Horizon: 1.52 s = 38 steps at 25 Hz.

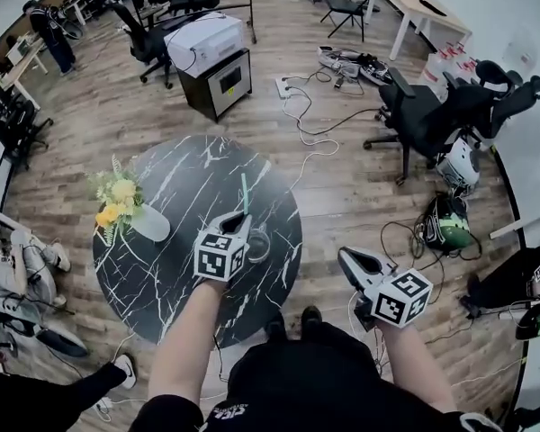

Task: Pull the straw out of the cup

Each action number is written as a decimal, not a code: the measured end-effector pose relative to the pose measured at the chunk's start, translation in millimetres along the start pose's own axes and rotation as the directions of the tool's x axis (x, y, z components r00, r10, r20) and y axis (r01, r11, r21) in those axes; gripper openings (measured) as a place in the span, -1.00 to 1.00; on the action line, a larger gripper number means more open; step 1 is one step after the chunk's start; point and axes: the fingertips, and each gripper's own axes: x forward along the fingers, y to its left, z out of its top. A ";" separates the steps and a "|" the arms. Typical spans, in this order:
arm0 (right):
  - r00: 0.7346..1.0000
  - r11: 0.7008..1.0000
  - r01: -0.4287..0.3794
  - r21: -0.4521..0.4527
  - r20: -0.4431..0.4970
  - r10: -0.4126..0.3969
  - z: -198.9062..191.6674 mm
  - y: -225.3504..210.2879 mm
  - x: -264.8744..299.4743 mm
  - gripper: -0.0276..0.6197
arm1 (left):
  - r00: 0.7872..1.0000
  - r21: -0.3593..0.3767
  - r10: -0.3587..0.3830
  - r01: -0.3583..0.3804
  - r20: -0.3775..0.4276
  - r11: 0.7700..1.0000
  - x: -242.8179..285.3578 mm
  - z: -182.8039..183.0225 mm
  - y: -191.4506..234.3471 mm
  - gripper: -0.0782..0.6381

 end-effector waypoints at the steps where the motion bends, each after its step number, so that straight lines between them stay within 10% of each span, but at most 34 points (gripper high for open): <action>1: 1.000 1.000 -0.007 -0.010 0.006 0.007 4.9 1.4 -1.6 -0.90 | 1.000 -0.007 0.008 -0.007 0.027 1.000 -10.5 10.3 -1.4 -0.70; 15: 0.978 0.977 -0.160 -0.143 0.111 0.176 65.0 -2.2 -39.9 -0.90 | 0.924 -0.057 0.201 -0.193 0.325 0.980 -144.7 113.9 -55.9 -0.70; 25: 0.945 0.952 -0.232 -0.198 0.188 0.269 84.3 -0.2 -66.9 -0.90 | 0.831 -0.150 0.350 -0.316 0.432 0.937 -223.8 115.4 -92.2 -0.70; 38: 0.941 0.933 -0.196 -0.302 0.211 0.266 99.8 59.0 -43.3 -0.91 | 0.803 -0.143 0.365 -0.339 0.471 0.930 -288.5 97.9 -46.8 -0.70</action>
